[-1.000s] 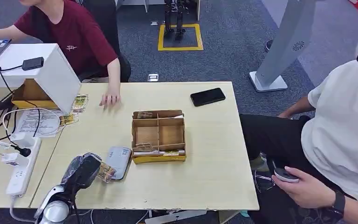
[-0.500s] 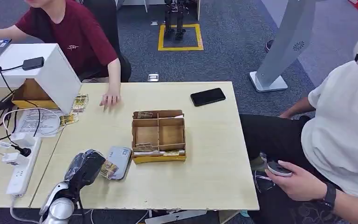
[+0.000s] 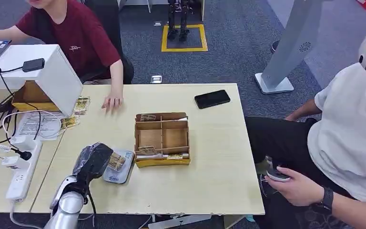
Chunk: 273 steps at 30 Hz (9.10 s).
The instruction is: Pass the card to the sensor for recognition and then transmit it.
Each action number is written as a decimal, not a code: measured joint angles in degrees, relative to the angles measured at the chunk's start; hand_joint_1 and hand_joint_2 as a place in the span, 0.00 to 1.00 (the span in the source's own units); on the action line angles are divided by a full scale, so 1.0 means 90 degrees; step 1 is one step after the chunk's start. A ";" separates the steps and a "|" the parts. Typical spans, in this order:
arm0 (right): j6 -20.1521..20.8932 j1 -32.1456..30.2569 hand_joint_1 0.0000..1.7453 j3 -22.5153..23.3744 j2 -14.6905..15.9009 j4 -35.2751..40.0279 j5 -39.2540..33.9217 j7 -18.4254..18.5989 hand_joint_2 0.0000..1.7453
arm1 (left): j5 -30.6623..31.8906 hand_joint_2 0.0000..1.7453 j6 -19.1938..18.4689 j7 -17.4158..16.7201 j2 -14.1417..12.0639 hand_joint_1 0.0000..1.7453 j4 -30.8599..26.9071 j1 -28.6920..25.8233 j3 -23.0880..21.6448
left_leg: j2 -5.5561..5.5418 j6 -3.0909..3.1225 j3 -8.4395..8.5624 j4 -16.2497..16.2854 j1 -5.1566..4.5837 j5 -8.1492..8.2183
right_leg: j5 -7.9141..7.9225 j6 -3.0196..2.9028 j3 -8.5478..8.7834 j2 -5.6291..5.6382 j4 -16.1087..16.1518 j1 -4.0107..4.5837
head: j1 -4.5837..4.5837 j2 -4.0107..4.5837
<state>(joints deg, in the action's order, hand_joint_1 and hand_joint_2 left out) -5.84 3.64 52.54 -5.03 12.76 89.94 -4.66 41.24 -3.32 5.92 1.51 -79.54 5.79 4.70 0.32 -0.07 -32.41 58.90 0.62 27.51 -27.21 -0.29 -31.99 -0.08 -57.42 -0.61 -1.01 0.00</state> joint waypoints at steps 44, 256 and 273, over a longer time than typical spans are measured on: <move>-0.0046 0.0000 0.00 -0.0089 -0.0024 0.0000 0.0000 -0.0092 1.00 | -0.0342 1.00 -0.0440 0.0698 0.0544 1.00 0.0646 0.0172 0.0505 | -0.0001 0.0003 -0.0005 0.0000 0.0000 -0.0003 | 0.0000 0.0000 -0.0001 0.0000 0.0000 0.0000 | 0.0000 0.0000; -0.0056 -0.0034 0.00 -0.0316 -0.0068 0.0000 0.0000 -0.0104 1.00 | 0.3021 1.00 0.1168 0.0216 -0.1071 0.00 0.0168 0.0336 -0.3123 | -0.0003 0.0003 -0.0072 0.0002 -0.0005 -0.0042 | 0.0040 0.0008 -0.0068 -0.0003 0.0000 -0.0010 | 0.0005 0.0000; -0.0029 -0.0032 0.00 -0.0328 -0.0068 0.0000 0.0000 -0.0085 1.00 | 0.2620 1.00 0.1113 0.0391 -0.0891 0.00 0.0102 0.0459 -0.3121 | -0.0004 0.0003 -0.0072 0.0002 -0.0006 -0.0042 | 0.0040 0.0009 -0.0068 -0.0004 0.0000 -0.0010 | 0.0007 0.0000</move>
<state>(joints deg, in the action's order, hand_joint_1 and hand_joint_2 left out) -6.10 3.35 49.59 -5.64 12.76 89.94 -5.42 64.83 6.69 9.44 -6.51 -78.62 9.92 -23.39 0.29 -0.05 -33.06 58.92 0.56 27.13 -26.85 -0.21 -32.60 -0.12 -57.42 -0.70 -0.94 0.00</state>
